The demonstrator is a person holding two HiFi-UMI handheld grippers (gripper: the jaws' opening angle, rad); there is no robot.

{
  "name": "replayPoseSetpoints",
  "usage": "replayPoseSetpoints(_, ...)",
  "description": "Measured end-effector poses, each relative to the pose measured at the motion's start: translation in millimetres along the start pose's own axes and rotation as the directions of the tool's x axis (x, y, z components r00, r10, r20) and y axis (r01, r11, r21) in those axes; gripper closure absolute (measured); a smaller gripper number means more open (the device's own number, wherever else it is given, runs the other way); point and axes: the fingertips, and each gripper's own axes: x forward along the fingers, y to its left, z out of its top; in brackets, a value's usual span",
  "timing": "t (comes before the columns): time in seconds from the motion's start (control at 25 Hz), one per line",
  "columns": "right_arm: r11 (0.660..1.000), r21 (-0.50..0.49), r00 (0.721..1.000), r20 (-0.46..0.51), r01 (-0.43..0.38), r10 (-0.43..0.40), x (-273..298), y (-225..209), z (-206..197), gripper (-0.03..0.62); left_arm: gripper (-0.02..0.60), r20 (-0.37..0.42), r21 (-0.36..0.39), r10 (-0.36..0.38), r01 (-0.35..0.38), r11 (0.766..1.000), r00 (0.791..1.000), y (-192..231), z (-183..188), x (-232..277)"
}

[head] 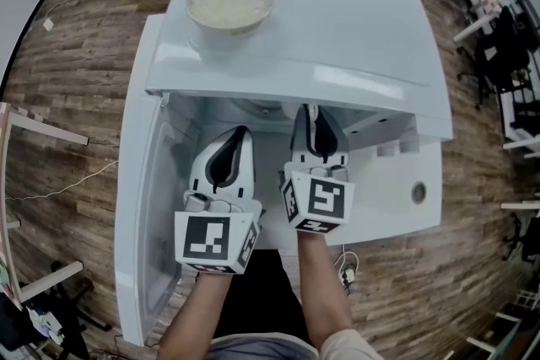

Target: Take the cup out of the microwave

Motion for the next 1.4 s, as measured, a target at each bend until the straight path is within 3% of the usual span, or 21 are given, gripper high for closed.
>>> replayPoseSetpoints(0.84,0.999,0.021,0.998,0.063,-0.028,0.026,-25,2,26,0.526,0.572,-0.006,0.002,-0.003,0.003,1.0,1.0,-6,0,-6)
replayPoseSetpoints(1.4,0.996,0.056,0.997,0.054,-0.063,0.06,-69,5,31,0.526,0.572,-0.019,-0.007,-0.016,0.016,1.0,1.0,-20,2,-16)
